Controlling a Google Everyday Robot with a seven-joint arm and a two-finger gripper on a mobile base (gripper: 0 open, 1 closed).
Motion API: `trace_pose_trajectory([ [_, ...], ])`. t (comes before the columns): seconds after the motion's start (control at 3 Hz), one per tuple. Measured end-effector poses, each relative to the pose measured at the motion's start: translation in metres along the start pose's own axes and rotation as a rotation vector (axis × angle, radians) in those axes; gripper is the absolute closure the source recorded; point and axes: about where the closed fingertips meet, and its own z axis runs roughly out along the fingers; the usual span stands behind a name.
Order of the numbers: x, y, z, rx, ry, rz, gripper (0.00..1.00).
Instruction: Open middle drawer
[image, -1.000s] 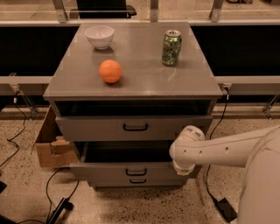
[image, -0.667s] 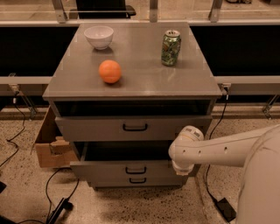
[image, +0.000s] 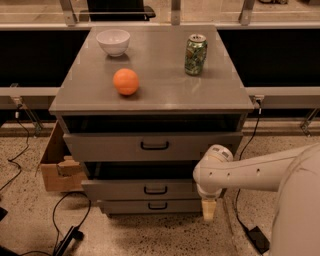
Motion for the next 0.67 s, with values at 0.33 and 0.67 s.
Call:
trace_pose_trajectory([
  [0.33, 0.002, -0.007, -0.017, 0.022, 0.0, 0.007, 0.0],
  [0.67, 0.002, -0.011, -0.037, 0.026, 0.01, -0.001, 0.0],
])
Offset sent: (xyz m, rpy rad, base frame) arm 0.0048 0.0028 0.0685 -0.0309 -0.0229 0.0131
